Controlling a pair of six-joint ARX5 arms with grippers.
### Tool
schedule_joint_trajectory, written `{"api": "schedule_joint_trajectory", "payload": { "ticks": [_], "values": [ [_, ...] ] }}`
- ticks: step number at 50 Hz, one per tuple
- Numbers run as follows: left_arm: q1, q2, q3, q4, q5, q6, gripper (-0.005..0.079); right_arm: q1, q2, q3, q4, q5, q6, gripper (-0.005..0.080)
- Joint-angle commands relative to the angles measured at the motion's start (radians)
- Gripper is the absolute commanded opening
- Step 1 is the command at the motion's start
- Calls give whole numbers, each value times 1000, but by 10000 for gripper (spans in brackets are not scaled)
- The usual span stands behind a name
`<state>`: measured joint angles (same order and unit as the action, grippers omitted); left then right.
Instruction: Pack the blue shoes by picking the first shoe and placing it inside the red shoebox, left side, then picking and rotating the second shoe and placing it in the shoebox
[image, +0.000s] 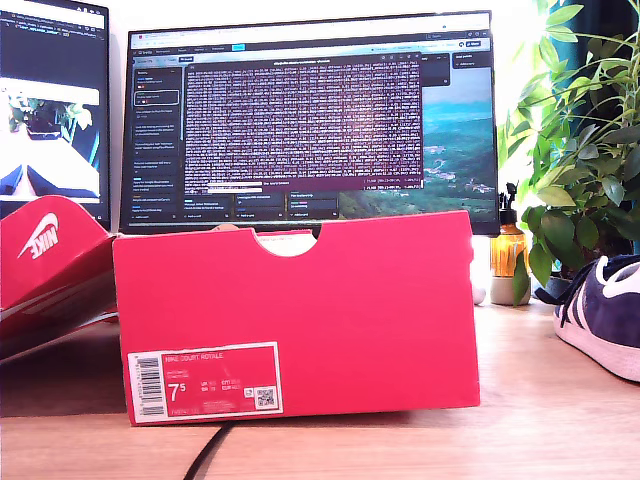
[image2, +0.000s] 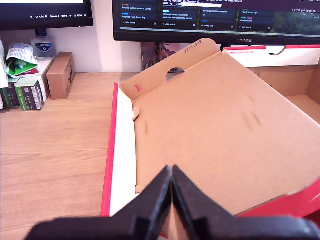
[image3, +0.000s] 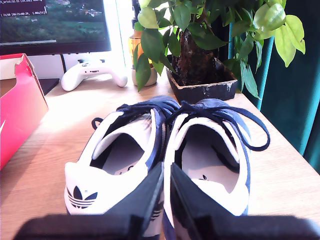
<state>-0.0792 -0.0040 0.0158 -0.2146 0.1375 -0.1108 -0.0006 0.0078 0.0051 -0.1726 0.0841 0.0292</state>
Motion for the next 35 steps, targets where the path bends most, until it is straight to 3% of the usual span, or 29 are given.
{"api": "schedule_joint_trajectory", "payload": {
  "ticks": [1,35],
  "values": [
    [-2,-8,-25,-26,0,-5,-11,-41,-6,2,0,30,-2,-13],
    [-2,-8,-25,-24,4,-5,-11,-41,-6,2,5,31,-8,-13]
  ]
}}
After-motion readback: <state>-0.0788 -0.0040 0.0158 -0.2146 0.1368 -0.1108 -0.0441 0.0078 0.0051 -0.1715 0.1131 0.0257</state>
